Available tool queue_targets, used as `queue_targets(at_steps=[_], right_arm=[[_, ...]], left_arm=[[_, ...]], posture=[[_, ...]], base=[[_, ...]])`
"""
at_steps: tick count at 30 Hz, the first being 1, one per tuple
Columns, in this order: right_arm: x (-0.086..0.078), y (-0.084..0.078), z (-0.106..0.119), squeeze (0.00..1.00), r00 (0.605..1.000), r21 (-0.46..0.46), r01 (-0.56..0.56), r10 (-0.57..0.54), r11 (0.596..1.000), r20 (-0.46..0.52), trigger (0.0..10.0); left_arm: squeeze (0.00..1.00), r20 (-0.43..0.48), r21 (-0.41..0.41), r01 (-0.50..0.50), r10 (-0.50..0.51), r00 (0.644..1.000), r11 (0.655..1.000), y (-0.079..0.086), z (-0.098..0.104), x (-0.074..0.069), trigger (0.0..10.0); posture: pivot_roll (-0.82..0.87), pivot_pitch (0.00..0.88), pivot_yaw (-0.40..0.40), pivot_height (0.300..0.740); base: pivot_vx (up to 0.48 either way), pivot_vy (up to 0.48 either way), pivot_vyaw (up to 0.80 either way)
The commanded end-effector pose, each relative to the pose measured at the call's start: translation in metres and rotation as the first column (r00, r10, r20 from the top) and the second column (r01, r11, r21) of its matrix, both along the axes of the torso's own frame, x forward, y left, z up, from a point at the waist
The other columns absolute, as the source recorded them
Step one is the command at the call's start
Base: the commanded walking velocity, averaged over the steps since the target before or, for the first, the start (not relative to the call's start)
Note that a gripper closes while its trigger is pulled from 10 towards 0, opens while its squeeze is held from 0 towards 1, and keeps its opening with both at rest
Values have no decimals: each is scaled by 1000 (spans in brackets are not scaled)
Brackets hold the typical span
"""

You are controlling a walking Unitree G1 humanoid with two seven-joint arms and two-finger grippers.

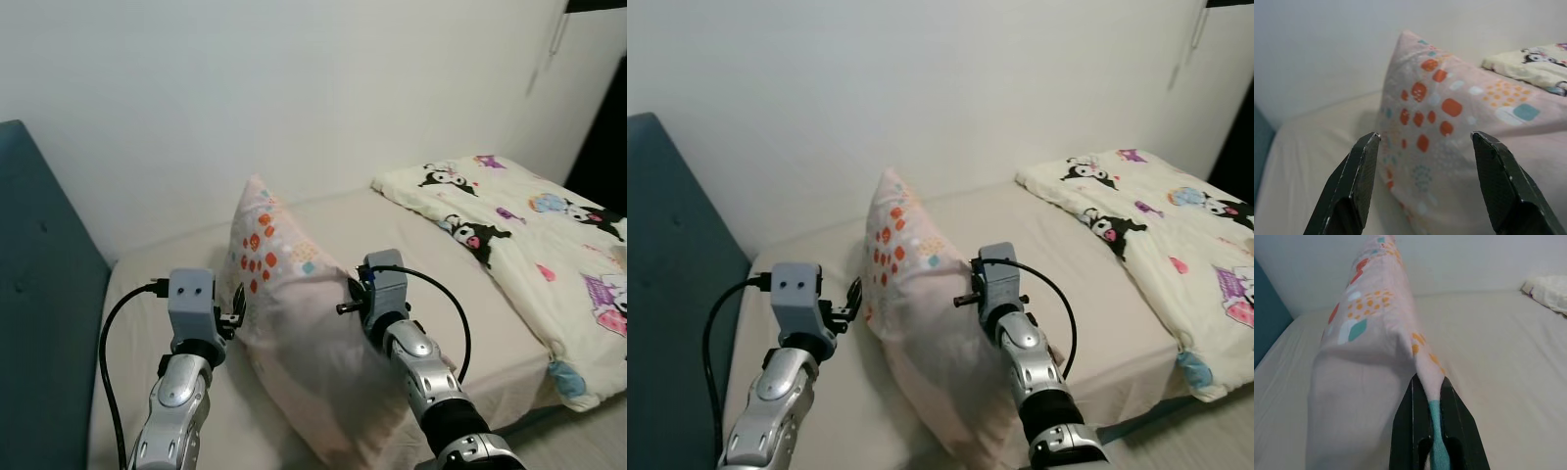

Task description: Clean up the room

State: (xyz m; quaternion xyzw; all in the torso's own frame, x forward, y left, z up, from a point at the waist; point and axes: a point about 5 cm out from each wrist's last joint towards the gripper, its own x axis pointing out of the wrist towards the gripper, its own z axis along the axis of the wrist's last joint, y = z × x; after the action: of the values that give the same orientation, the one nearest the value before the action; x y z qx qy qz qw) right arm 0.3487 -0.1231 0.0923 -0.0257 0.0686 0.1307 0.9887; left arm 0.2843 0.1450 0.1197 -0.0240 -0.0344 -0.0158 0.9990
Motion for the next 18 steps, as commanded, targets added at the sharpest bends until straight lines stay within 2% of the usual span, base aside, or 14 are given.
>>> queue_targets(at_steps=[1,13,18], right_arm=[[2,5,8,0,998,-11,-17,18,1000,58,10000],[2,0,7,0,998,-13,7,-7,1000,59,10000],[2,-1,7,0,998,34,30,-32,999,55,10000]], left_arm=[[0,-25,17,-5,5,1000,1000,2,-4,0,10000],[0,-29,15,-10,10,1000,1000,2,-4,1,10000],[0,-28,19,-9,10,1000,1000,2,-4,1,10000]], posture=[[-89,0,36,720],[-89,0,39,720],[-88,0,38,720]], base=[[0,0,800],[0,0,739],[0,0,0]])
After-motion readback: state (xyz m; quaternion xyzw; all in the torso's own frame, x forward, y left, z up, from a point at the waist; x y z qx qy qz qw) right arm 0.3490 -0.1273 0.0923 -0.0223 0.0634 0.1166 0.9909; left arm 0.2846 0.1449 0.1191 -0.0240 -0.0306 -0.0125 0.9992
